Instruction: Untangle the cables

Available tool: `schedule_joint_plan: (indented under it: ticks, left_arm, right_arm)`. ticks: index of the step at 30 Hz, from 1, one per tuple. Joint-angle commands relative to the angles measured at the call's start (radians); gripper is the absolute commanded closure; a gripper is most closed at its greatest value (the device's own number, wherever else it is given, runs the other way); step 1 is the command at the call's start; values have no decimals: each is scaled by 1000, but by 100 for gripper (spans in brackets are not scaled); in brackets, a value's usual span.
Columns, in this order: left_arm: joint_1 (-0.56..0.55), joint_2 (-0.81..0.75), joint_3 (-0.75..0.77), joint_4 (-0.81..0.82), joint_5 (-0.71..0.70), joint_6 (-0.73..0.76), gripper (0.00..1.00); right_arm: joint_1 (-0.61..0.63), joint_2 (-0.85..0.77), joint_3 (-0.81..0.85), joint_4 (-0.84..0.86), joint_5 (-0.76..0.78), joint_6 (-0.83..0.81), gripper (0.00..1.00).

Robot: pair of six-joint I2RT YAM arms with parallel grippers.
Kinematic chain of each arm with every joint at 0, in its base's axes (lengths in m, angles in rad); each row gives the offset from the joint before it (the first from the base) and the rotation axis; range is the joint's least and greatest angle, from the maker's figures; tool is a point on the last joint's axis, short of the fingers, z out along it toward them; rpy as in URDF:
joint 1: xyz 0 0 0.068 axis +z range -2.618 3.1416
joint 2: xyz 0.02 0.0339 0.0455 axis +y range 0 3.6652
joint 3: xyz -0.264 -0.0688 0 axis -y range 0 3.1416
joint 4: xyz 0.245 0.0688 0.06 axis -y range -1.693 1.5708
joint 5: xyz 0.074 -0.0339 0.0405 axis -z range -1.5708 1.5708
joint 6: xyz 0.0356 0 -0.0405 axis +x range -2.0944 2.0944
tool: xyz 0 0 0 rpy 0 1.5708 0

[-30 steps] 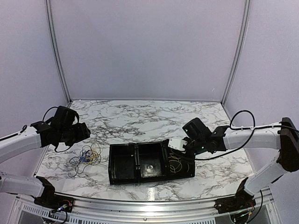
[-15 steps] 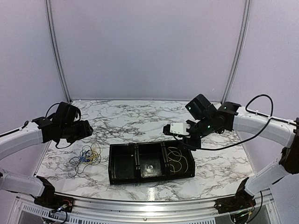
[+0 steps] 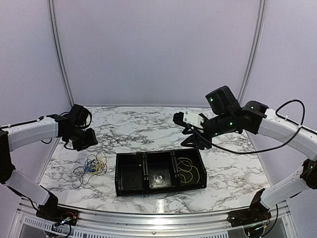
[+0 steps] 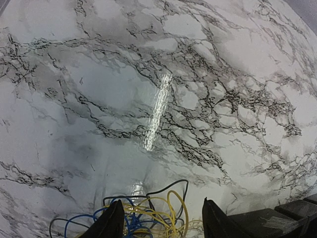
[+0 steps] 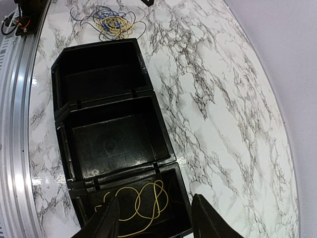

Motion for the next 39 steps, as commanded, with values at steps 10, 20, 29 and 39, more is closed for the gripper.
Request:
schedule_joint_plan:
  ticks: [10, 20, 29, 39]
  left_arm:
    - [30, 227, 162, -114, 105, 43, 61]
    - [30, 136, 150, -151, 123, 42, 100]
    - [28, -214, 151, -203, 182, 67, 100]
    - [26, -460, 196, -197, 298, 161, 100]
  right_arm:
    - [-7, -26, -80, 171, -67, 66, 50]
    - [-7, -21, -86, 191, -72, 70, 50]
    - [55, 155, 95, 325, -191, 121, 52]
    - [211, 564, 483, 483, -237, 329, 47]
